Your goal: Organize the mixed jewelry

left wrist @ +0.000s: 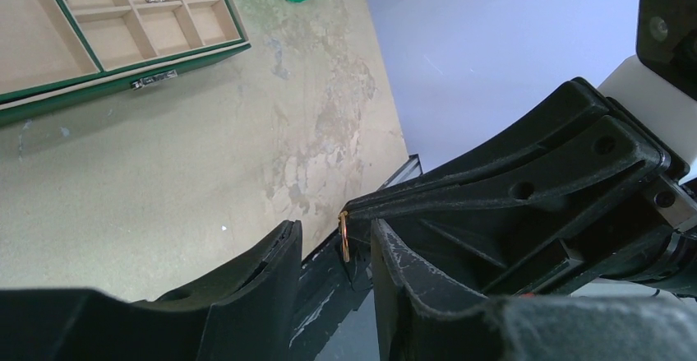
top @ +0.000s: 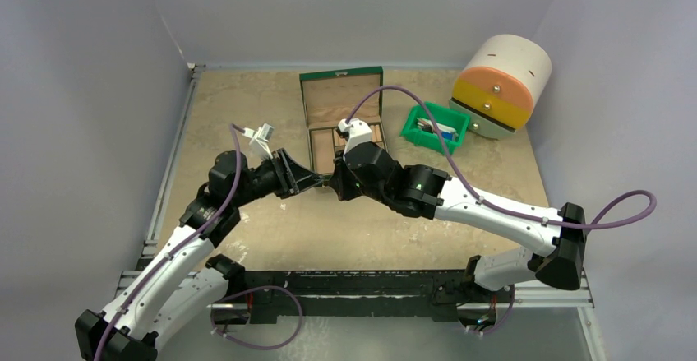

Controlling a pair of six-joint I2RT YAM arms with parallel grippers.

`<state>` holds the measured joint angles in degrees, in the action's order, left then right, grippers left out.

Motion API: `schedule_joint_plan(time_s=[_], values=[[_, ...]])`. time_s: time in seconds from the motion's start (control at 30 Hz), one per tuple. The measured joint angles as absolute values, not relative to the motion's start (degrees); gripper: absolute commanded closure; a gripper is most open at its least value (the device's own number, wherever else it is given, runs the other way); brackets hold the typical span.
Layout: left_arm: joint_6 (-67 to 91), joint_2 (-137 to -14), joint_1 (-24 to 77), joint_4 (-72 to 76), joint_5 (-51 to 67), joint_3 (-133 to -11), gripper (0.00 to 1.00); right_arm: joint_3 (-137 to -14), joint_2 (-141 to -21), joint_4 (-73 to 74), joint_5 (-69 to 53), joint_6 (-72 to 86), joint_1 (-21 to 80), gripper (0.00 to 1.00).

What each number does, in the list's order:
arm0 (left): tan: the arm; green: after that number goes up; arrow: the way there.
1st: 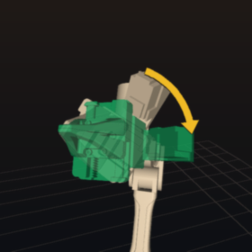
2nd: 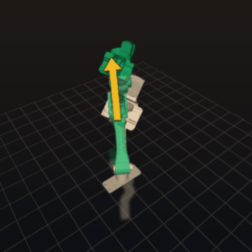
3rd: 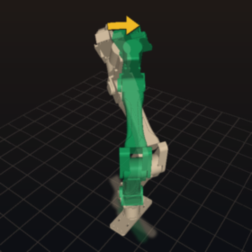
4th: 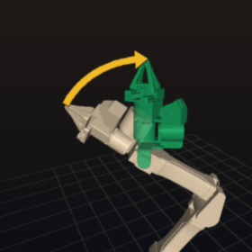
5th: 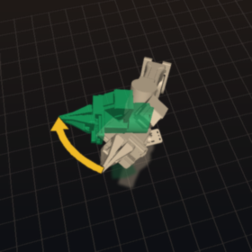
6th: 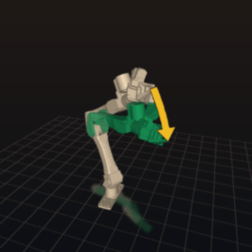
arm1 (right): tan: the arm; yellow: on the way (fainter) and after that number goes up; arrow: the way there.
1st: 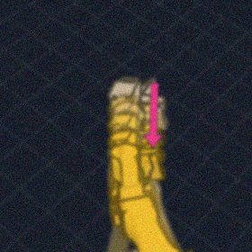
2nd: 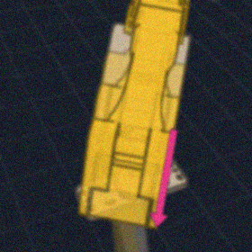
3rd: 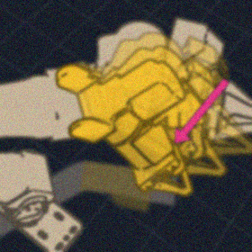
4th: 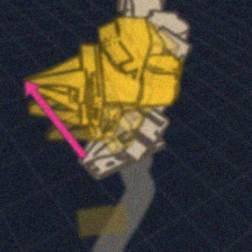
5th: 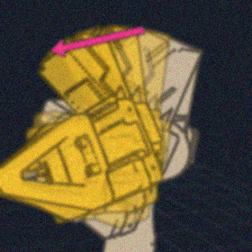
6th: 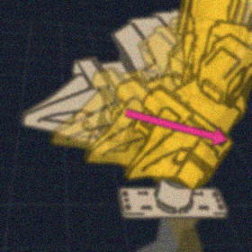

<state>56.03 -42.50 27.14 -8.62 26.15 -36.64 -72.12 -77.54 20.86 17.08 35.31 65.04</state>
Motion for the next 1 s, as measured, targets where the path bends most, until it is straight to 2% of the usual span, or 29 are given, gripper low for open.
schedule_joint_plan(time_s=[0.83,1.0], values=[[56.1,-43.0,27.1,-7.8,27.9,-36.6,0.79,-72.7,-77.6,19.8,18.7,35.3,65.9,1.00],[56.4,-43.0,27.1,-7.7,28.2,-35.9,0.85,-72.7,-77.6,19.8,18.8,35.3,66.0,1.00]])
